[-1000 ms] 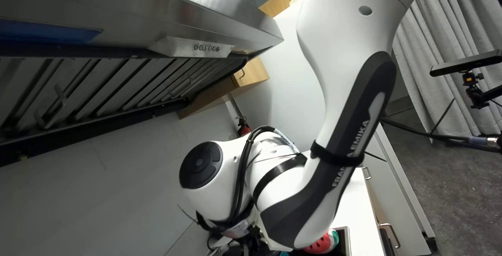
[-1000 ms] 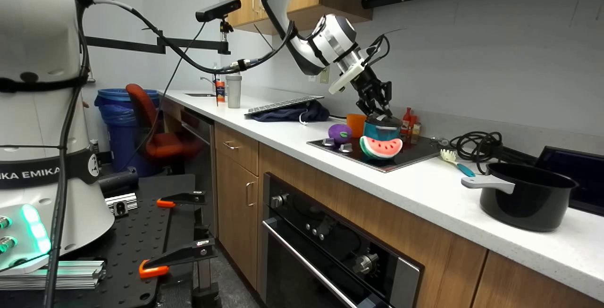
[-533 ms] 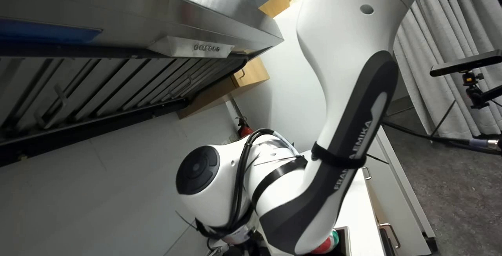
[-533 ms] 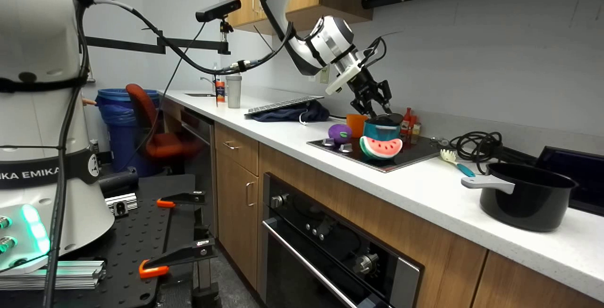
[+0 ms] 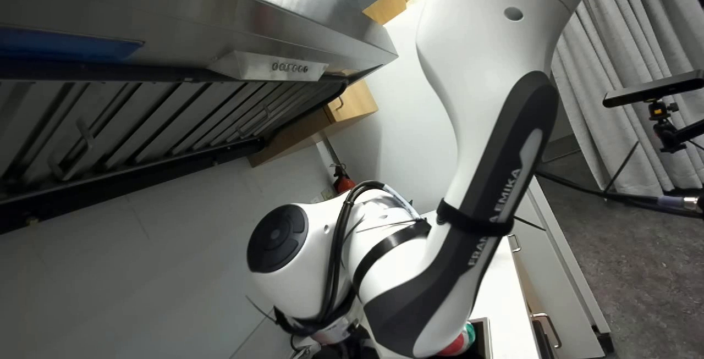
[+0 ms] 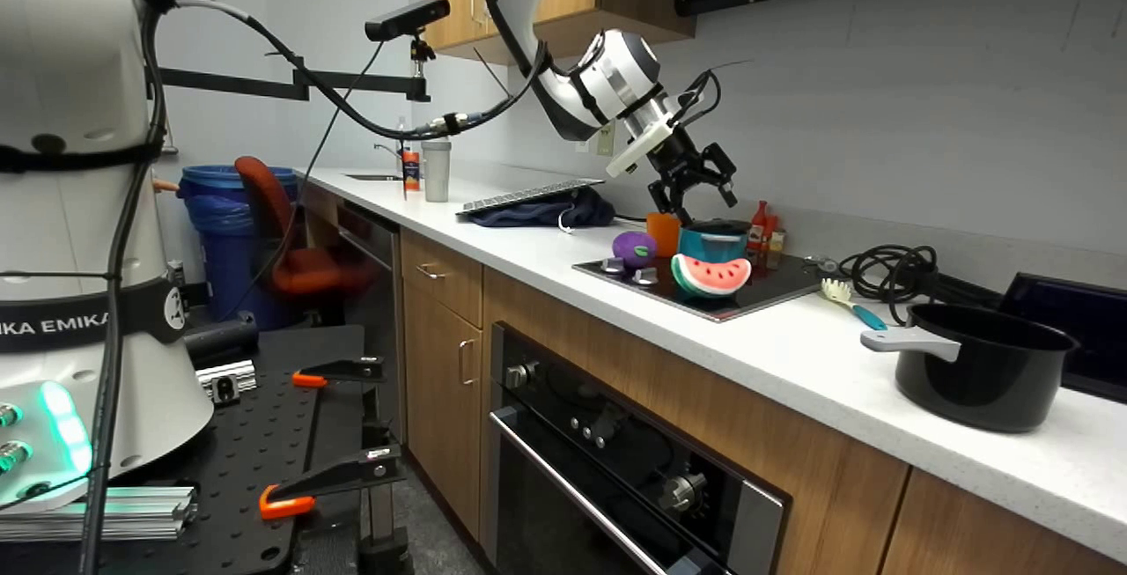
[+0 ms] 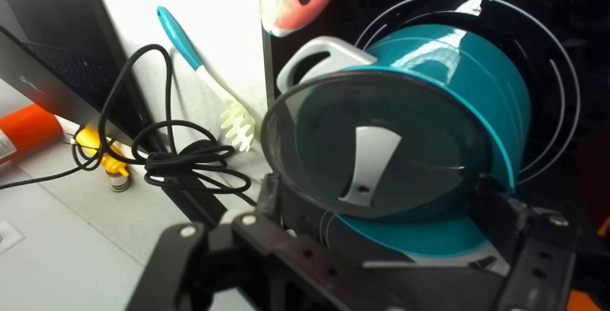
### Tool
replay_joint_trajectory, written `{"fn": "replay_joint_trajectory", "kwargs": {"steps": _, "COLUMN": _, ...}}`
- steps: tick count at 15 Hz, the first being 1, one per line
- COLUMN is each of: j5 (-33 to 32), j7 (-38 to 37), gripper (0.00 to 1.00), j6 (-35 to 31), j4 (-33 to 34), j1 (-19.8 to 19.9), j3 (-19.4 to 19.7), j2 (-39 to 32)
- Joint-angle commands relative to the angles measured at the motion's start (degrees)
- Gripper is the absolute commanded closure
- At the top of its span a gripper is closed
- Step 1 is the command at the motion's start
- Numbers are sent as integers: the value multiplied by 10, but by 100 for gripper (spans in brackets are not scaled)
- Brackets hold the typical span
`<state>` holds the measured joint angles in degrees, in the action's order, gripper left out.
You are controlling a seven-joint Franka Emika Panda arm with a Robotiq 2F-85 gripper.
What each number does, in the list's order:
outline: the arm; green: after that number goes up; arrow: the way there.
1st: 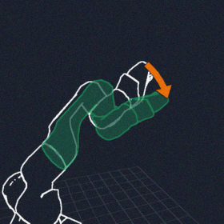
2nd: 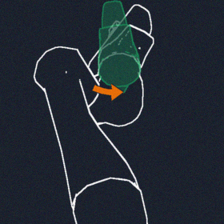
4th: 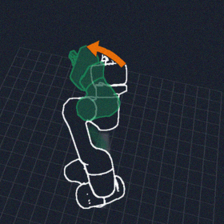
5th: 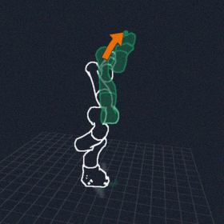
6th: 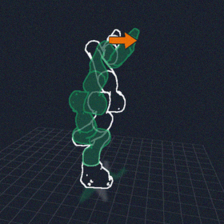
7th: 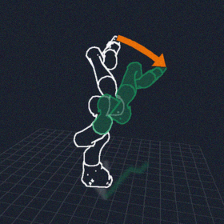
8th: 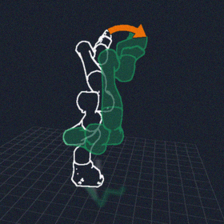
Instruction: Put the watermelon plush on the table and close the pot with the lid on the other pot
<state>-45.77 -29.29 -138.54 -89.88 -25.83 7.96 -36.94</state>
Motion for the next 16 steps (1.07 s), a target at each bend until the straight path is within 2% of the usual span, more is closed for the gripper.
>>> {"fn": "replay_joint_trajectory", "kwargs": {"steps": 1, "j5": -8, "j7": -2, "gripper": 0, "j6": 14, "j4": -2, "j1": 13, "j3": -16, "j2": 10}}
{"fn": "replay_joint_trajectory", "kwargs": {"steps": 4, "j5": 13, "j7": -1, "gripper": 0, "j6": 16, "j4": -6, "j1": 22, "j3": -25, "j2": 15}}
{"fn": "replay_joint_trajectory", "kwargs": {"steps": 8, "j5": 89, "j7": -7, "gripper": 0, "j6": 11, "j4": -20, "j1": 48, "j3": -47, "j2": 25}}
{"fn": "replay_joint_trajectory", "kwargs": {"steps": 16, "j5": 231, "j7": -30, "gripper": 0, "j6": -26, "j4": -75, "j1": 69, "j3": -40, "j2": 70}}
